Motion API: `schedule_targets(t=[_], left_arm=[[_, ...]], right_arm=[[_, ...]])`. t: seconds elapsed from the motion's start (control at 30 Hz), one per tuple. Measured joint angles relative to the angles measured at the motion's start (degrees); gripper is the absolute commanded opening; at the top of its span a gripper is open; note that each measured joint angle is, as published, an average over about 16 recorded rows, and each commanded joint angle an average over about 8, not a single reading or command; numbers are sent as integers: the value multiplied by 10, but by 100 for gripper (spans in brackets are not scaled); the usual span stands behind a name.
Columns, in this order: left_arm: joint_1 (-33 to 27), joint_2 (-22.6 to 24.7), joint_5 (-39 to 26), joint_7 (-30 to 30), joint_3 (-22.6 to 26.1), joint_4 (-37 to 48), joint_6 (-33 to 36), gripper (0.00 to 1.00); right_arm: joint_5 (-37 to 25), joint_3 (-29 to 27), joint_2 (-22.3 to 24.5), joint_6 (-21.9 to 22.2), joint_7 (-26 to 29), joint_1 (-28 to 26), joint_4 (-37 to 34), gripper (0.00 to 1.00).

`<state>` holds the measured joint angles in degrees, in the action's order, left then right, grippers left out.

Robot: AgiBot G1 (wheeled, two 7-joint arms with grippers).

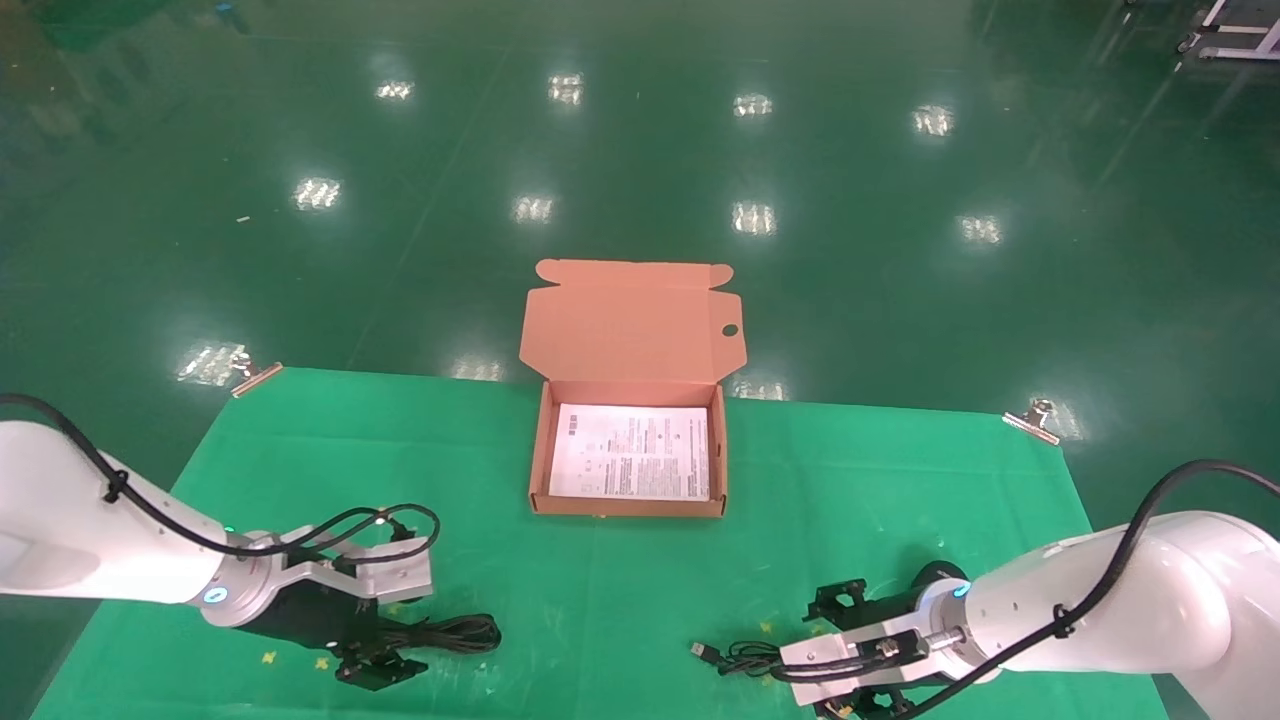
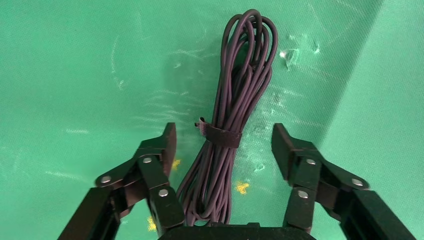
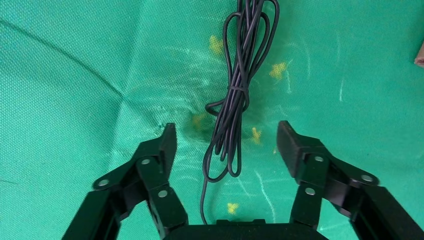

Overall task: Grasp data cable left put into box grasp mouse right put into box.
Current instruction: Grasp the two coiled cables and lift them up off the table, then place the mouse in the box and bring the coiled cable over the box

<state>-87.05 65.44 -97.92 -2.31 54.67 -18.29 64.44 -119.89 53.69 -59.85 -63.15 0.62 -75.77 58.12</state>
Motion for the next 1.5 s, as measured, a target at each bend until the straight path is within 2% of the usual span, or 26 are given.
schedule_targets(t=[0.87,1.07,1.27,1.5], left_arm=[[0,-2,-1,1,0,-4,1,0],[-11,-15,-4,-3,0,-17,4,0],[-36,-41,-15,0,0,-61,-4,0],[-69,-79,-37,23,-5,-169,-38,0]], right_arm=[[1,0,1,-3,-1,-1,2,0],[11,-14,19,1,8,-11,14,0],[26,-47,55,14,33,-39,40,0],[42,-95,84,45,69,-95,74,0]])
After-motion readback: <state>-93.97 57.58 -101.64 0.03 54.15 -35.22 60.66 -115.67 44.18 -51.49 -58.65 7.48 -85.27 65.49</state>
